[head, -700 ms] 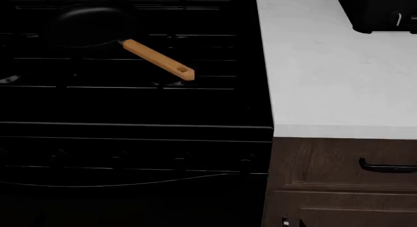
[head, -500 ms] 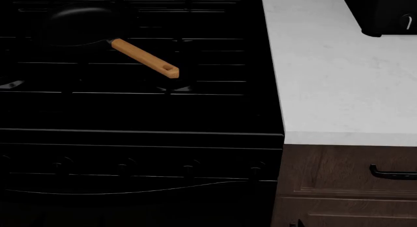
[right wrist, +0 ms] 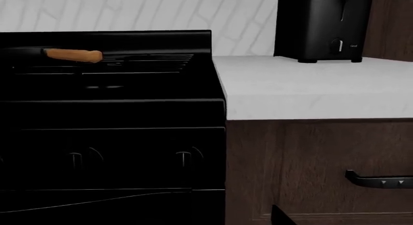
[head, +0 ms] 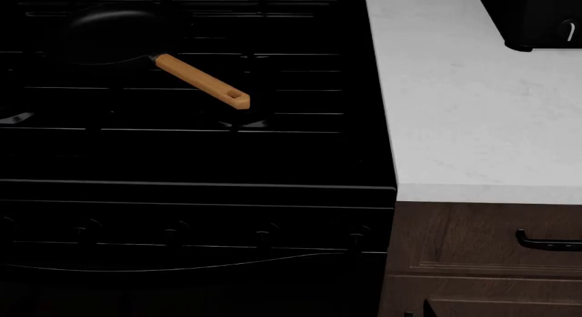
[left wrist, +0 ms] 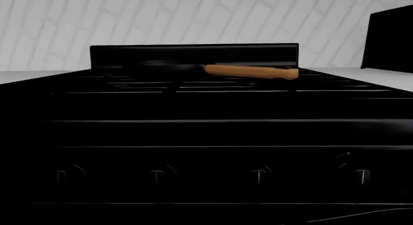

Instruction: Turn on the center burner of the stove.

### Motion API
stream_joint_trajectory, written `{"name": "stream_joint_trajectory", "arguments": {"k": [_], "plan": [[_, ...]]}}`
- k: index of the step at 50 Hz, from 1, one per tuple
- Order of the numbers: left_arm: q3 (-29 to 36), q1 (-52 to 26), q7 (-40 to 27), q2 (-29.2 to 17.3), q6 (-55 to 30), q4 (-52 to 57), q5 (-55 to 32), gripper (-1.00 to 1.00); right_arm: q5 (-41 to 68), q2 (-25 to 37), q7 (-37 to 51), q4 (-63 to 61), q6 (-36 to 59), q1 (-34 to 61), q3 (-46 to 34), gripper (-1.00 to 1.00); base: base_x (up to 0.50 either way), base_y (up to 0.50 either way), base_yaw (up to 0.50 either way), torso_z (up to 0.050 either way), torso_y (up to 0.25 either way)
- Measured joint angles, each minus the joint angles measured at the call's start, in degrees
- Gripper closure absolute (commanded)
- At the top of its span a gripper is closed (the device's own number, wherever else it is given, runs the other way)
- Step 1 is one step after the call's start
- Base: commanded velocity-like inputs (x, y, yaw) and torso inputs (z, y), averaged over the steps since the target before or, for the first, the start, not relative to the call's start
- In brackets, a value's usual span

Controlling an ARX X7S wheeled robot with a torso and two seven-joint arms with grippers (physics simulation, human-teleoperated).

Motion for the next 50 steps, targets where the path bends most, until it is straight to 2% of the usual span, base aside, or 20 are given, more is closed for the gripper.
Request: {"name": "stream_joint_trajectory", "arguments": {"k": [25,50], "plan": [[-0.57,2.89,-2.75,-2.03,-13.23,19.87,-9.78,-1.0,4.84,3.72,3.34,-18.78,12.97,-2.32,-0.73,-1.0,0.0,0.0,0.0,0.0,0.0],[1.32,4.27,-5.33,-5.27,-17.1,31.05,-10.56,-1.0,4.82,6.17,5.54,-27.19,13.89,-4.05,-1.37,-1.0,0.0,0.5,0.0,0.0,0.0]]}}
